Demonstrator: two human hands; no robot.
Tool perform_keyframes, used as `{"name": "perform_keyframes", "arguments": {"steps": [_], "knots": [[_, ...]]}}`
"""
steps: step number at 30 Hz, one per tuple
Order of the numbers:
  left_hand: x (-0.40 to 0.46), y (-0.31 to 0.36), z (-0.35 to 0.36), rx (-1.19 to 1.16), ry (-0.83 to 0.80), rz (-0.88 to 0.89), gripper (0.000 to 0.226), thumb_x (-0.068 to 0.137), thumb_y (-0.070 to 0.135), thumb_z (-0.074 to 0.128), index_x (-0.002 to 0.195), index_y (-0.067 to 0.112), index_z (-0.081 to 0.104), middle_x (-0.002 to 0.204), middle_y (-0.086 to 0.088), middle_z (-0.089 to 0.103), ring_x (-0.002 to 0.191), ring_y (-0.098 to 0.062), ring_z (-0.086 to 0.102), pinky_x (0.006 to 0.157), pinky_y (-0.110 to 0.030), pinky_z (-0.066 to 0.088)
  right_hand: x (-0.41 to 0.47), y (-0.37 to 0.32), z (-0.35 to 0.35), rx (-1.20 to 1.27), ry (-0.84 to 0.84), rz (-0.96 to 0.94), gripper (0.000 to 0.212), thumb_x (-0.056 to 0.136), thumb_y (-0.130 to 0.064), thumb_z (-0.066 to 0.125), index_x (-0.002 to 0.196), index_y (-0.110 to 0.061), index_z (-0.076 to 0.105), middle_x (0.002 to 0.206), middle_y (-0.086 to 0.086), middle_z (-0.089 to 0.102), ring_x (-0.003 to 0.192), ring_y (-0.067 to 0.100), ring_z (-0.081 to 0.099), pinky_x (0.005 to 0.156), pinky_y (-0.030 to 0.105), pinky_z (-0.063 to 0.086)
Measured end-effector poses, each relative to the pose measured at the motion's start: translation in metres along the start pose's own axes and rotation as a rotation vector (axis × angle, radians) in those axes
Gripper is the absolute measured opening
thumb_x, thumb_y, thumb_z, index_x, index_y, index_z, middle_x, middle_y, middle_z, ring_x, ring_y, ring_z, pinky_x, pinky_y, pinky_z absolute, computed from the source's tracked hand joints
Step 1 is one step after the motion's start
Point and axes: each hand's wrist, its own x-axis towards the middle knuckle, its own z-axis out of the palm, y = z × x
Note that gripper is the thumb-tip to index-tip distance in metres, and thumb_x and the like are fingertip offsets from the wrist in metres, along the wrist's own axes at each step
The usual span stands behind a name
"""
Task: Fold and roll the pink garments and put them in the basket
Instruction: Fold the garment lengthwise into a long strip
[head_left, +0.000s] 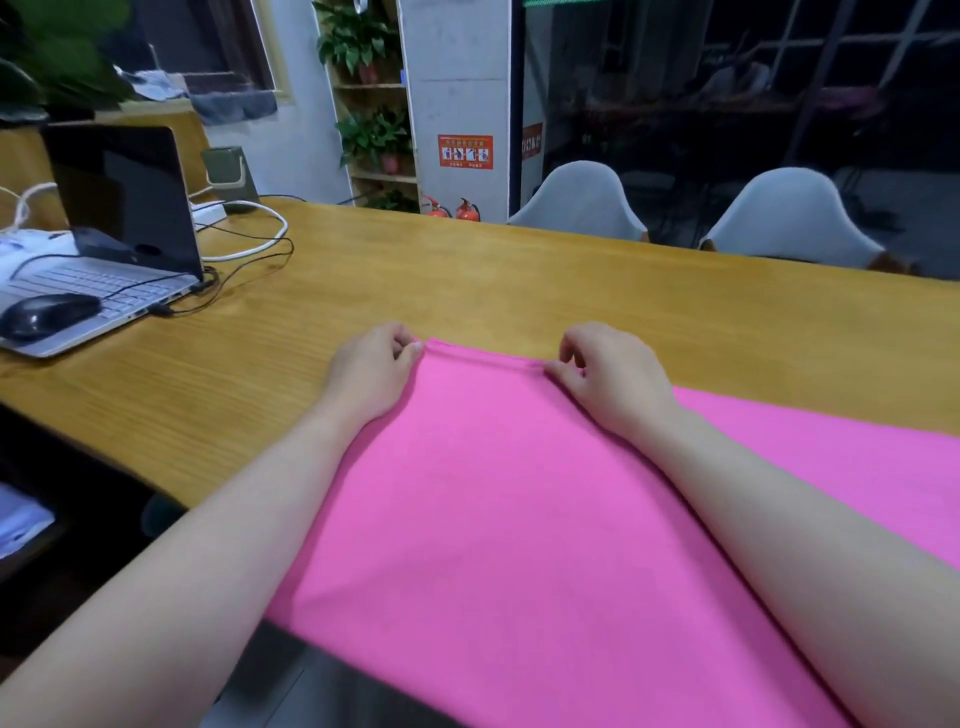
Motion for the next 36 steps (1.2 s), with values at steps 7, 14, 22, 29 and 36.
{"name": "perform_keyframes", "arguments": {"steps": [7, 14, 22, 29, 36], "knots": [[0.003, -0.004, -0.006, -0.165, -0.051, -0.079, 0.017, 0.088, 0.034, 0.076, 0.075, 0.027, 0.067, 0.062, 0.004, 0.058, 0.063, -0.021, 0.053, 0.061, -0.038, 0.042, -0.066, 0.006, -0.047, -0.205, -0.265, -0.046, 0.025, 0.099, -0.043, 0.053, 0.111, -0.024, 0.065, 0.115, -0.001, 0.064, 0.110, 0.025, 0.060, 0.086, 0.036, 0.048], [-0.010, 0.024, -0.019, 0.048, -0.024, -0.114, 0.027, 0.092, 0.029, 0.072, 0.115, 0.016, 0.068, 0.105, -0.009, 0.065, 0.100, -0.031, 0.063, 0.084, -0.039, 0.048, -0.099, 0.023, -0.038, -0.118, -0.323, 0.080, 0.061, 0.105, -0.053, 0.037, 0.159, -0.025, 0.033, 0.168, 0.001, 0.025, 0.154, 0.017, 0.021, 0.126, 0.035, 0.015], [-0.107, 0.132, 0.014, 0.029, -0.459, 0.522, 0.044, 0.108, 0.032, 0.043, 0.149, 0.021, 0.050, 0.156, -0.004, 0.044, 0.144, -0.019, 0.037, 0.122, -0.032, 0.024, -0.097, 0.027, -0.040, -0.142, -0.472, 0.099, 0.123, 0.061, -0.098, -0.008, 0.163, -0.033, 0.007, 0.171, -0.004, -0.001, 0.157, 0.013, -0.003, 0.128, 0.039, 0.001], [-0.051, 0.046, -0.008, 0.309, -0.464, 0.188, 0.080, 0.095, 0.076, 0.027, 0.161, 0.032, 0.022, 0.170, 0.003, 0.012, 0.157, -0.014, 0.009, 0.128, -0.036, 0.006, -0.097, 0.029, -0.036, -0.146, -0.468, 0.093, 0.104, 0.077, -0.090, 0.008, 0.163, -0.033, 0.008, 0.171, -0.004, -0.001, 0.157, 0.012, -0.003, 0.128, 0.040, 0.002], [-0.054, 0.050, -0.026, 0.523, -0.300, 0.180, 0.063, 0.107, 0.049, 0.024, 0.161, 0.015, 0.024, 0.169, -0.011, 0.019, 0.156, -0.027, 0.012, 0.126, -0.048, 0.005, -0.101, 0.015, -0.051, -0.255, -0.327, 0.070, 0.066, 0.104, -0.057, 0.032, 0.158, -0.018, 0.034, 0.166, 0.011, 0.026, 0.153, 0.025, 0.025, 0.125, 0.038, 0.020]]}}
